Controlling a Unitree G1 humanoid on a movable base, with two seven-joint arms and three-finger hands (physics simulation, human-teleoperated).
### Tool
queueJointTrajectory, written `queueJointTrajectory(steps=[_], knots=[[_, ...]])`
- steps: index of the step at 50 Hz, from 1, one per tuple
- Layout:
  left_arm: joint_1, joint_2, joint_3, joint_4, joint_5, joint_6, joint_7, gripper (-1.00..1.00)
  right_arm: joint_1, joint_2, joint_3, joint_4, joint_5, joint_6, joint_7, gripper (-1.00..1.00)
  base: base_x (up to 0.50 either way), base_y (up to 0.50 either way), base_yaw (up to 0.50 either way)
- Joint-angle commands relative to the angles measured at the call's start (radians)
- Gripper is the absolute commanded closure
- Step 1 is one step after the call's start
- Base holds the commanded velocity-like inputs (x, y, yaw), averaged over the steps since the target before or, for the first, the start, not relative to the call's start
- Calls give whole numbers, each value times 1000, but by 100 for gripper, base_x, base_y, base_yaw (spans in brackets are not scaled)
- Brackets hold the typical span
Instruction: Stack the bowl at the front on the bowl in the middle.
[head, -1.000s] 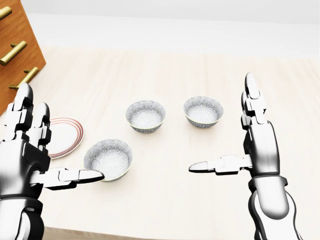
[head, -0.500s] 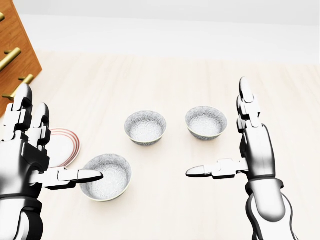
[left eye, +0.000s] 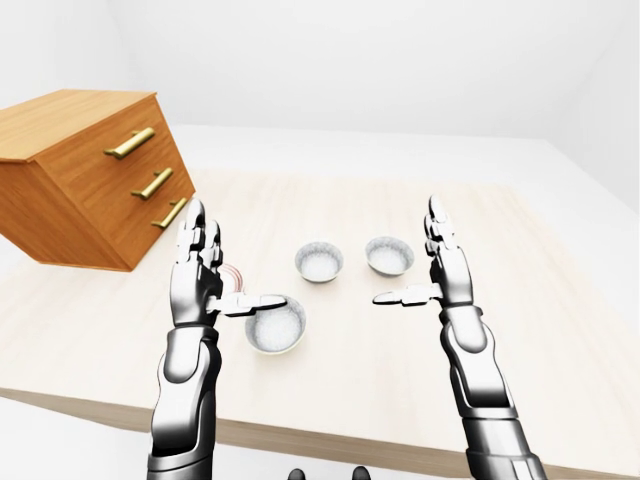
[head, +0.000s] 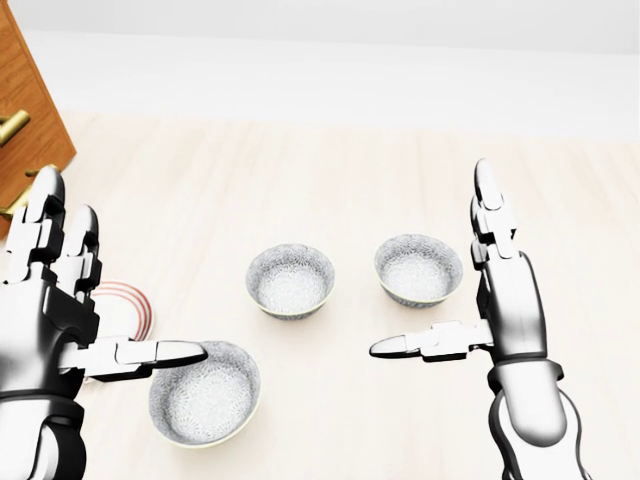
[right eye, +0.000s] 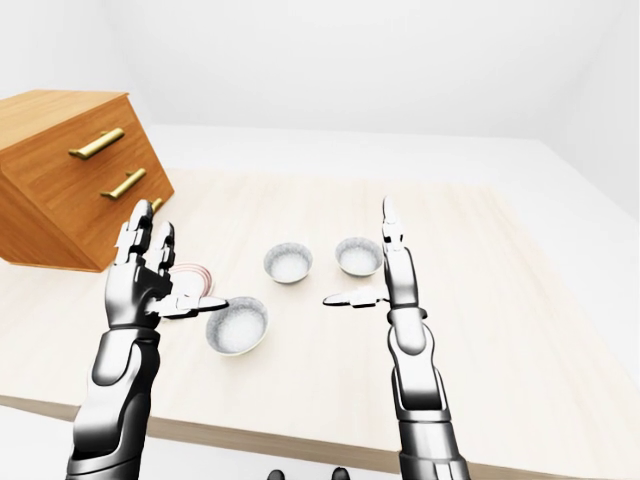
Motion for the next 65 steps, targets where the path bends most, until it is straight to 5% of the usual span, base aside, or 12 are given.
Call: queueJointTrajectory(steps=[1,7,17,27,50,62,65], knots=[[8,-1,-3,-1,6,0,-4,-100,-7,2,2,25,-5,0,-8,-100,15,2,0],[10,-2,-2,6,9,0,-10,-100,-9,-5,16,39,-56,0,-12,-100,2,0,0],[40,-1,14,-57,-5,0,-21,-100,-132,-45,69,289,-373,0,-53,-100,0,0,0],[88,-3,53,-142,-37,0,-40,-100,-674,-94,115,1255,-596,0,-371,-100,0,0,0],[223,-39,157,-295,-96,0,-100,-100,-773,-10,45,1419,-694,1,-283,-100,0,0,0],[270,-70,214,-328,-113,0,-139,-100,-752,-4,-3,1428,-699,168,-246,-100,0,0,0],[273,-73,224,-328,-115,0,-144,-100,-747,-7,-11,1429,-702,175,-248,-100,0,0,0]])
